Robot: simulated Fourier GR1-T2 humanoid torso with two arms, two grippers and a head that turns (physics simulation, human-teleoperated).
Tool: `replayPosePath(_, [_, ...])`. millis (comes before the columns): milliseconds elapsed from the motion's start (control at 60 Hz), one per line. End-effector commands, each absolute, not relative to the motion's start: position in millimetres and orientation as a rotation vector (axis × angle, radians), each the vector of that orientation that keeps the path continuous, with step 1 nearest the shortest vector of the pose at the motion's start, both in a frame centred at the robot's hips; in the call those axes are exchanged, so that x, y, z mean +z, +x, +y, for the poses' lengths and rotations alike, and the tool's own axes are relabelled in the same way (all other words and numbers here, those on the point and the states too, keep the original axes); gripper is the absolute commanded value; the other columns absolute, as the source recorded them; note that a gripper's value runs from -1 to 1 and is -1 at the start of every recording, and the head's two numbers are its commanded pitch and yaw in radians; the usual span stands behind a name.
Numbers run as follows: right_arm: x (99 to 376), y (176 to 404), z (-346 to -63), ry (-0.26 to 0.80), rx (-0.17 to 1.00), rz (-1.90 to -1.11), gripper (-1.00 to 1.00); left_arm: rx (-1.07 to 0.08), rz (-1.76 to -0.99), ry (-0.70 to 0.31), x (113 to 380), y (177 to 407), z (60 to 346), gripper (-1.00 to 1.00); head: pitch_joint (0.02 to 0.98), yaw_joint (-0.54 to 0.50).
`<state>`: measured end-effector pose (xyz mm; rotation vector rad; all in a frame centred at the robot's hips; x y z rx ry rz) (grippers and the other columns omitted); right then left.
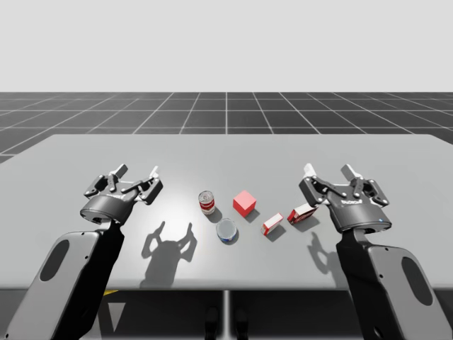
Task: Find the red cube and pick it up.
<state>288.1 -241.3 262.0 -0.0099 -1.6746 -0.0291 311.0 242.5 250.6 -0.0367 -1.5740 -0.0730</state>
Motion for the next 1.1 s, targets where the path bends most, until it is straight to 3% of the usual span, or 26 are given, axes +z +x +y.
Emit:
replayPosePath(17, [261.1, 288.1, -239.6, -0.008, -0.021, -1.671, -1.0, -0.08, -1.574, -0.033, 249.8, 311.2, 241.9, -1.0, 0.61, 0.0])
replayPosePath(317, [260.5, 287.2, -238.3, -0.01, -0.013, -1.665, -1.0, -0.092, -1.572, -0.035, 248.9, 313.0, 241.1, -1.0, 0.771, -0.09])
replayPosePath(717, [260.6, 286.1, -236.8, -0.006, 0.001, -1.666, -1.0, -0.107, -1.556, -0.053, 247.9, 311.8, 233.5, -1.0, 0.768, -0.09])
replayPosePath(883, [252.4, 281.6, -221.6, 0.134, 0.16, -1.536, -1.0, -0.105, -1.551, -0.059, 247.1, 312.6, 232.4, -1.0, 0.759, -0.09])
replayPosePath(1100, [240.5, 279.7, -207.4, 0.261, 0.31, -1.43, -1.0, -0.11, -1.548, -0.06, 246.6, 311.8, 230.8, -1.0, 0.763, -0.1])
